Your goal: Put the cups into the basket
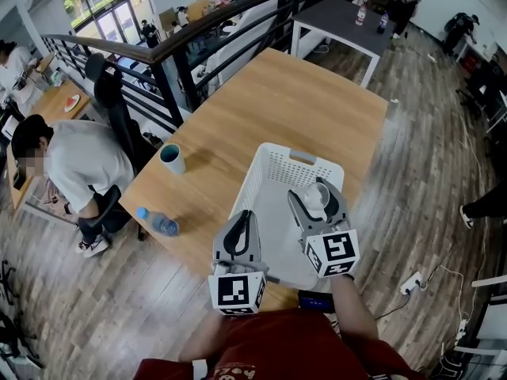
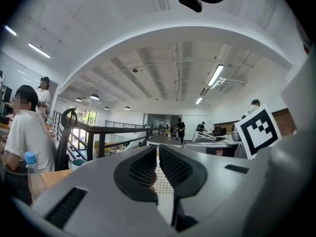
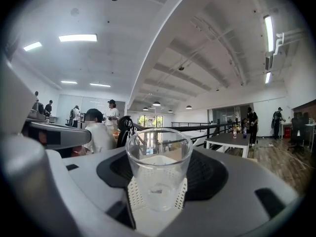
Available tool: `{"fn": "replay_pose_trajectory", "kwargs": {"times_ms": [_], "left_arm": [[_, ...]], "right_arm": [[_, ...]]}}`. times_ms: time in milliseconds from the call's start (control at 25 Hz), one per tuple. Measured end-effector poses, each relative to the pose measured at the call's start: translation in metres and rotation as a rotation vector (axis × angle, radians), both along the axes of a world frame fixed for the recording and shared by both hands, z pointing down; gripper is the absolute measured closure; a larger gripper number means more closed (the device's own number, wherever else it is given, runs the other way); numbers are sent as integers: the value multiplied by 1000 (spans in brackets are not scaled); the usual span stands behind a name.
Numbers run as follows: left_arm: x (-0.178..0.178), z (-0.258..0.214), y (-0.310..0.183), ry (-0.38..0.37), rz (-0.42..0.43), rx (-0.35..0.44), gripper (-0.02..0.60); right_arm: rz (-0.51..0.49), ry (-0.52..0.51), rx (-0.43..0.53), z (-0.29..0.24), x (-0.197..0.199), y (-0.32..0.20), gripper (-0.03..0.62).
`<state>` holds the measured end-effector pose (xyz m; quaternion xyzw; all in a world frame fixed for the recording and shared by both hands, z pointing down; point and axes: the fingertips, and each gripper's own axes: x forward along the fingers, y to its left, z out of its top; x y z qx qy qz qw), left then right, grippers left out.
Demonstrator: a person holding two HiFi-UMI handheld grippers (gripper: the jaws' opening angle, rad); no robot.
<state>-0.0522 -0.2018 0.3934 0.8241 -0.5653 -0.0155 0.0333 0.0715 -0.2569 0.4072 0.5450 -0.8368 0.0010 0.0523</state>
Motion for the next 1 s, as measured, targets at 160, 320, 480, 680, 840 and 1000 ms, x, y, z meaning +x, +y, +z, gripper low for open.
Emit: {"fn": "replay_pose_trajectory", "kwargs": {"times_ms": [160, 320, 480, 680, 840, 1000], "left_arm": [[0, 0, 0, 0, -2, 1, 560], [-1, -1, 0, -1, -8, 3, 560], [-3, -2, 2, 2, -10, 5, 559], [-3, 0, 1, 8, -10, 3, 560], [-3, 1, 2, 10, -11, -1, 560], [-4, -1, 3, 11, -14, -2, 560]], "right_arm": [[-9, 9, -17, 8, -5, -5, 312], [-17, 19, -29, 12, -7, -8, 312], [-24, 32, -41, 14, -10, -11, 312], [-27, 35, -51, 17, -15, -18, 312], [-32, 44, -62, 21, -19, -24, 312], [-40, 47, -72, 24, -24, -29, 312]]}}
